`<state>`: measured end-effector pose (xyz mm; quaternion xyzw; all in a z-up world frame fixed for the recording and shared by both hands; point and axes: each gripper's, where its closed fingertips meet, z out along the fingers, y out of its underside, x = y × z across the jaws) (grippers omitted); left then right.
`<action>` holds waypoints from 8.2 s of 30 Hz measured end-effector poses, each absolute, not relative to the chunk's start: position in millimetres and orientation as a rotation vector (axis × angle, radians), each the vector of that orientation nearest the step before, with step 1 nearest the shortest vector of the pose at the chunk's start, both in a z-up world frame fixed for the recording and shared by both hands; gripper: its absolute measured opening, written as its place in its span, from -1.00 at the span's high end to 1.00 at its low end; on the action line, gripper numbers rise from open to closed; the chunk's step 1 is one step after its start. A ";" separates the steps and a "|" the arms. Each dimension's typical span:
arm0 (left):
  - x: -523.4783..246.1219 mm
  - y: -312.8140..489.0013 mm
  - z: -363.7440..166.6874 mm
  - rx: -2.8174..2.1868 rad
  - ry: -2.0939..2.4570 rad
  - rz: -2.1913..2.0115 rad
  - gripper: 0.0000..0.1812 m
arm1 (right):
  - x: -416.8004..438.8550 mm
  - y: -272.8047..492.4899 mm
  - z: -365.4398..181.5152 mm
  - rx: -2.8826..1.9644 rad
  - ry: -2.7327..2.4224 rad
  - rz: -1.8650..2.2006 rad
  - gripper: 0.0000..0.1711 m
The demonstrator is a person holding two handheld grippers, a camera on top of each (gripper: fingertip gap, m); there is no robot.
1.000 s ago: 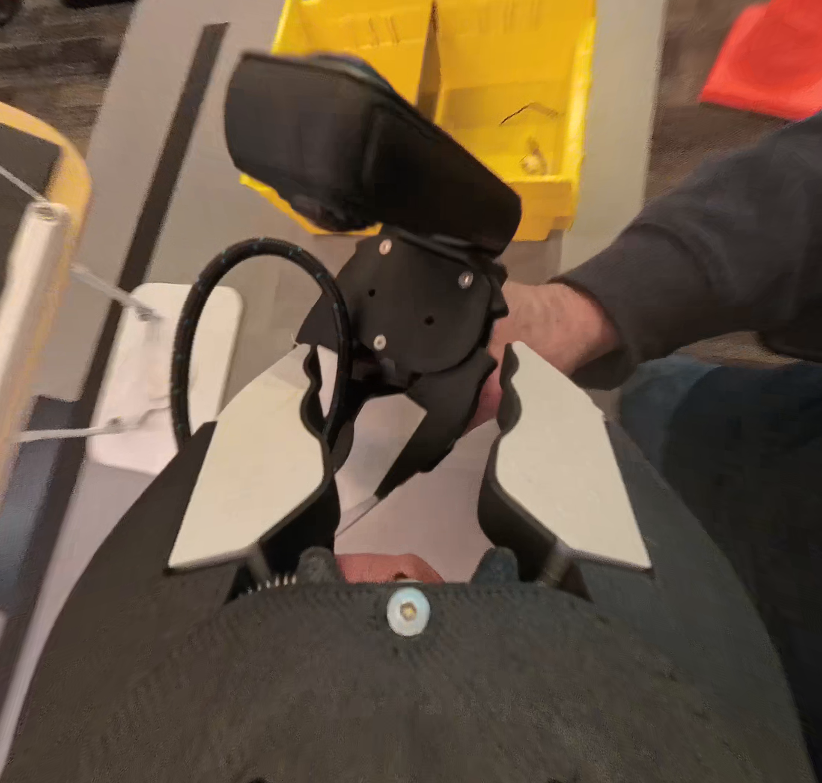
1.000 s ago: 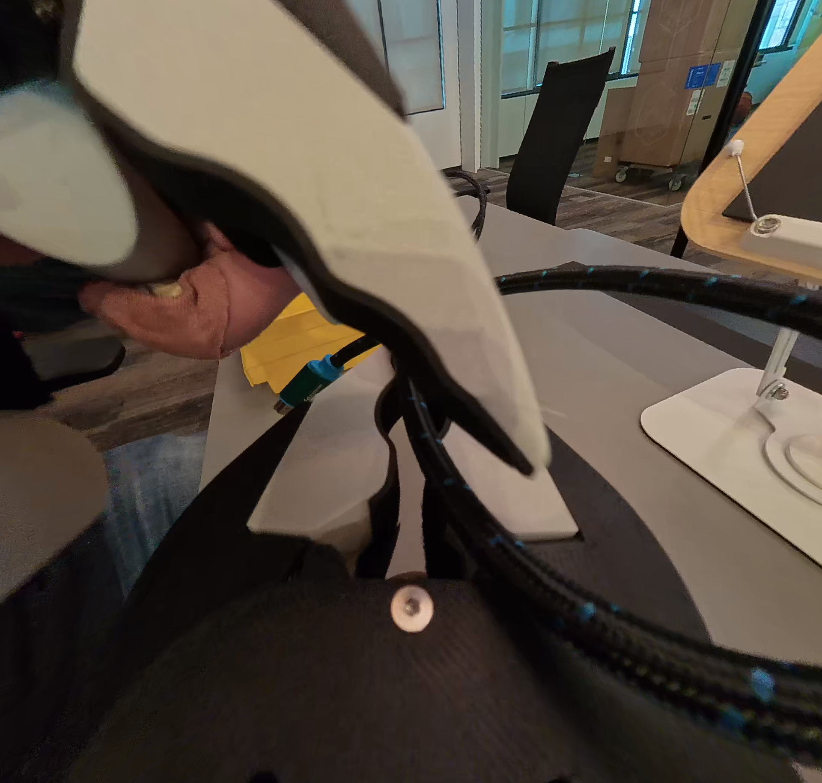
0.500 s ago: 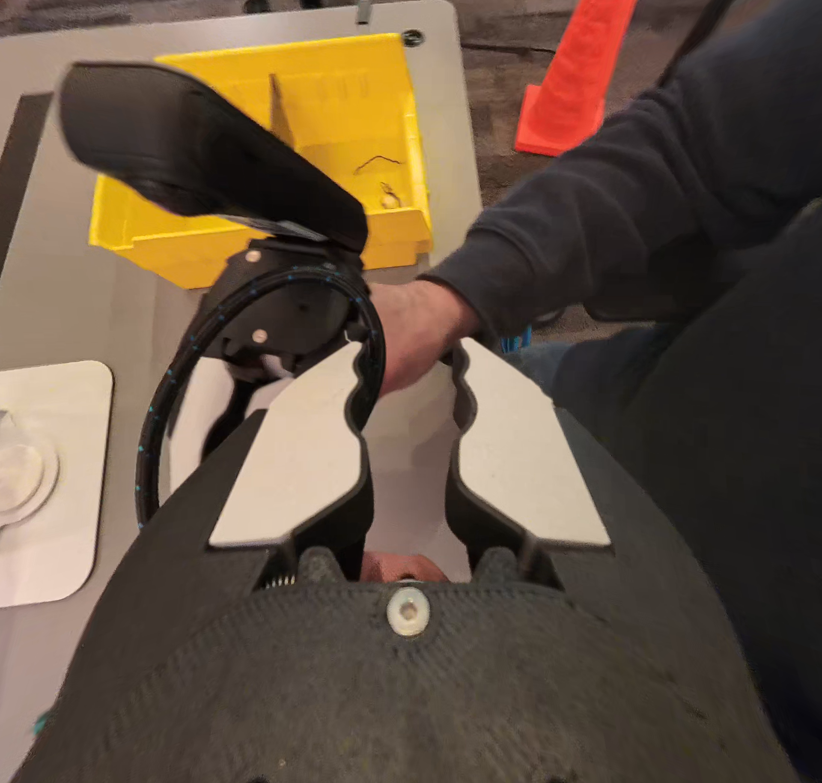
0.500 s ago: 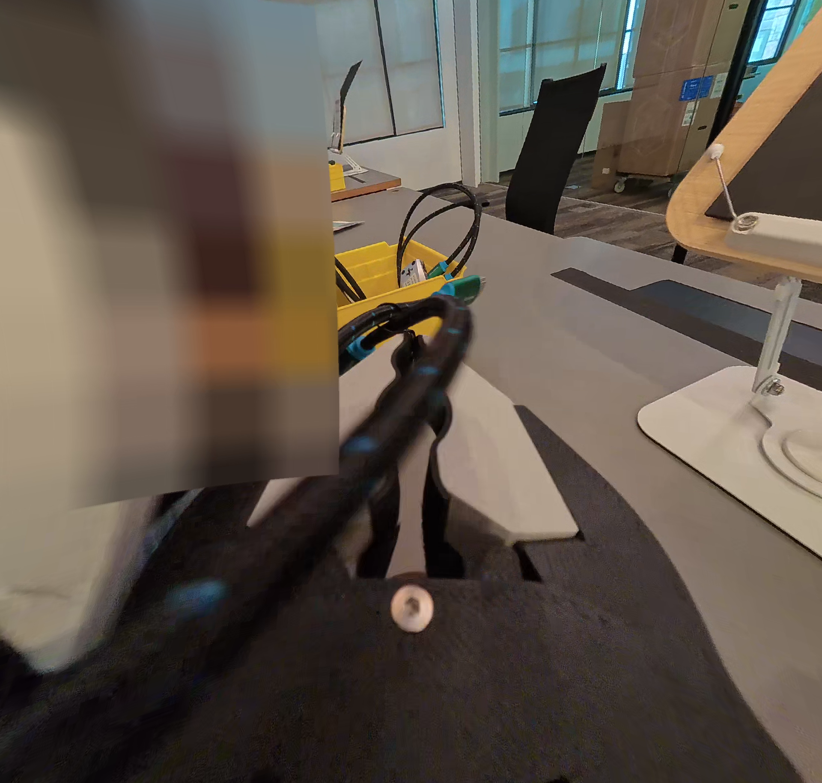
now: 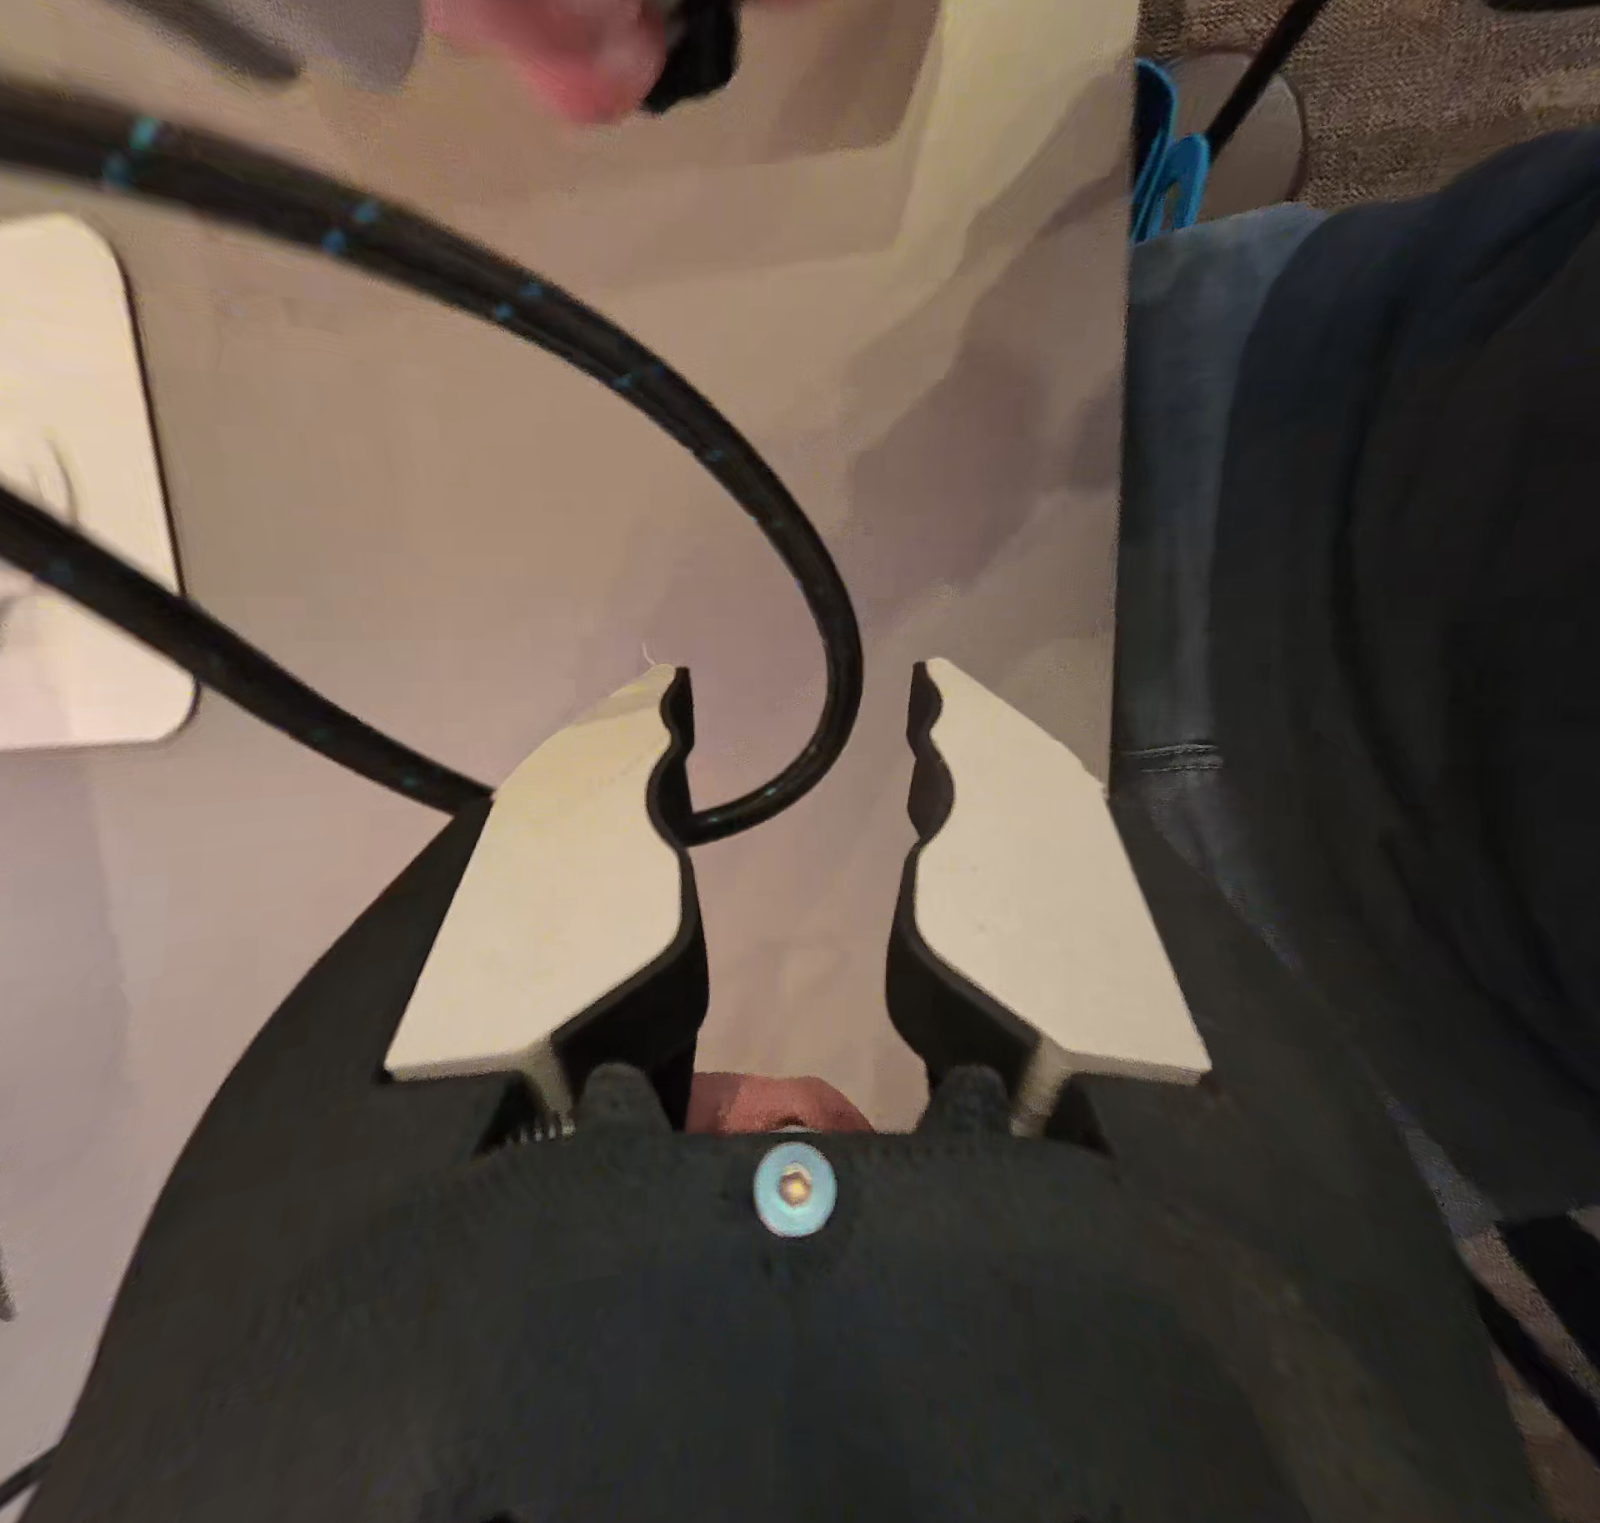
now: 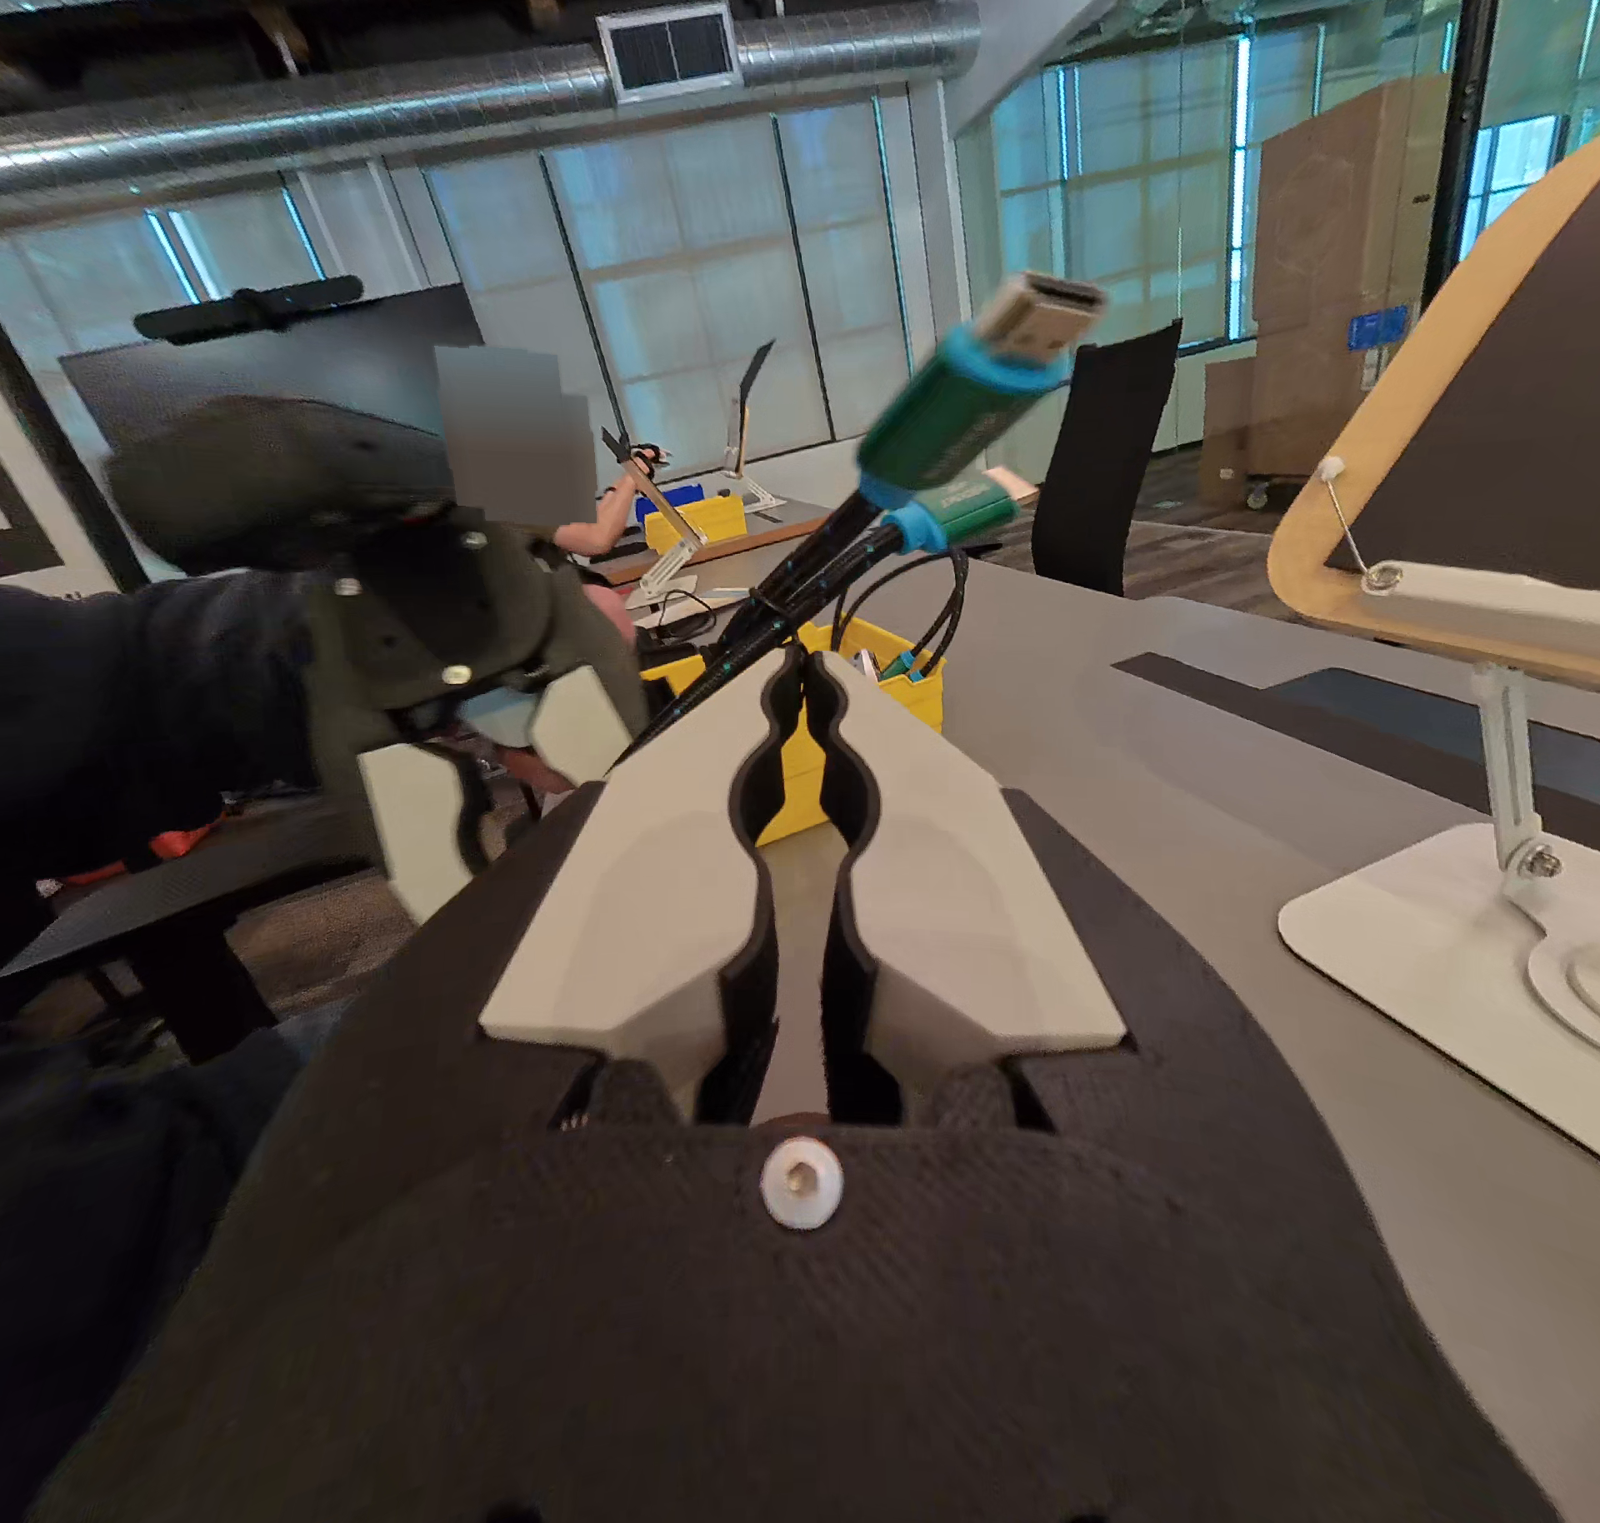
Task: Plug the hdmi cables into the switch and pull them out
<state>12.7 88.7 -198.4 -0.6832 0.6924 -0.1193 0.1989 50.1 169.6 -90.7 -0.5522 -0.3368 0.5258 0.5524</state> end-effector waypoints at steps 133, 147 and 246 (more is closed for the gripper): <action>35.5 24.4 -152.8 -1.477 2.017 -1.022 0.57 | 34.9 164.0 -139.5 -1.470 -0.991 1.187 1.00; 12.2 155.8 -190.9 -1.777 1.643 -0.757 0.47 | 26.6 86.6 -105.9 -1.175 -1.293 1.386 1.00; 17.9 198.1 -102.2 -1.147 1.527 0.336 0.51 | 27.7 84.7 -130.2 -1.251 -1.482 1.130 1.00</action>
